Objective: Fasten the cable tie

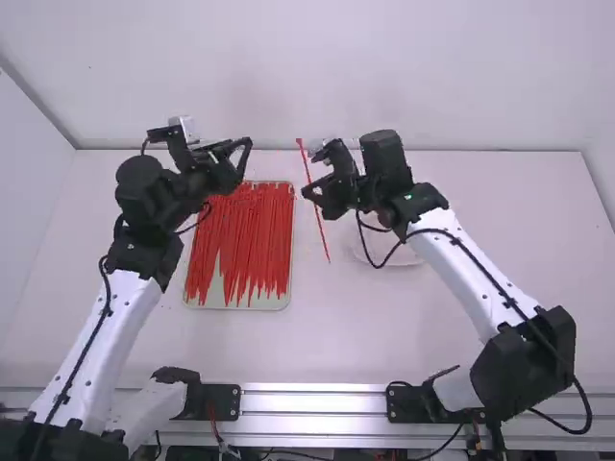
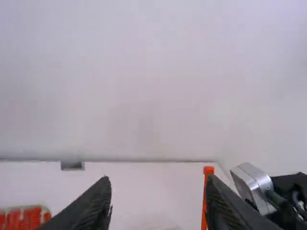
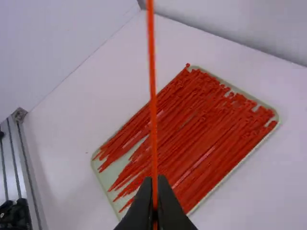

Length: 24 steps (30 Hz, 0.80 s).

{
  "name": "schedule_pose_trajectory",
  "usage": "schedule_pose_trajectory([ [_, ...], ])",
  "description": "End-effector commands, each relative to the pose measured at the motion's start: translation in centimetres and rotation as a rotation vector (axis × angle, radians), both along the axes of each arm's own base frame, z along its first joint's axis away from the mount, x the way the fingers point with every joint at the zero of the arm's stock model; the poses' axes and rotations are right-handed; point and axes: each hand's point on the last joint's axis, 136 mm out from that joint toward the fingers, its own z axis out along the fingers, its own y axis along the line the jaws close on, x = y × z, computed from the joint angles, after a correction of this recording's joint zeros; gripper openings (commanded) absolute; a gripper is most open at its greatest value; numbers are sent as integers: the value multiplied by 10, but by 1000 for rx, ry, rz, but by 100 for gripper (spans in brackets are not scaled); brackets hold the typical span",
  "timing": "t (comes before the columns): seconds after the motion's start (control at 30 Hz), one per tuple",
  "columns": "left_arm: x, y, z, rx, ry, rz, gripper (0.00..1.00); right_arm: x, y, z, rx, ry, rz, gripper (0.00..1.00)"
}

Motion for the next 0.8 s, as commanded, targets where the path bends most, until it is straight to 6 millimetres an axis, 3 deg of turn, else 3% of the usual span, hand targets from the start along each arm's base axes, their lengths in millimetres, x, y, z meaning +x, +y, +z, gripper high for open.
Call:
schedule_pose_trajectory([
  [0.0, -19, -5, 16, 34, -82, -117, 59, -8, -3, 40, 103, -71, 92, 0],
  [0.13, -21, -5, 28, 52, -129, -191, 65, -10, -14, 66, 187, -148, 164, 0],
  [0.3, -29, -27, 47, 143, -202, -385, 75, -12, -23, 90, 257, -238, 231, 0],
  [0.33, -32, -33, 54, 171, -220, -447, 89, -13, -24, 96, 272, -269, 249, 0],
  [0.4, -33, -41, 61, 201, -237, -537, 95, -18, -25, 104, 288, -332, 300, 0],
  [0.67, -54, -87, 77, 241, -387, -934, 92, -38, -10, 118, 309, -494, 439, 0],
  [0.77, -55, -102, 76, 241, -419, -993, 91, -42, -4, 121, 316, -521, 457, 0],
])
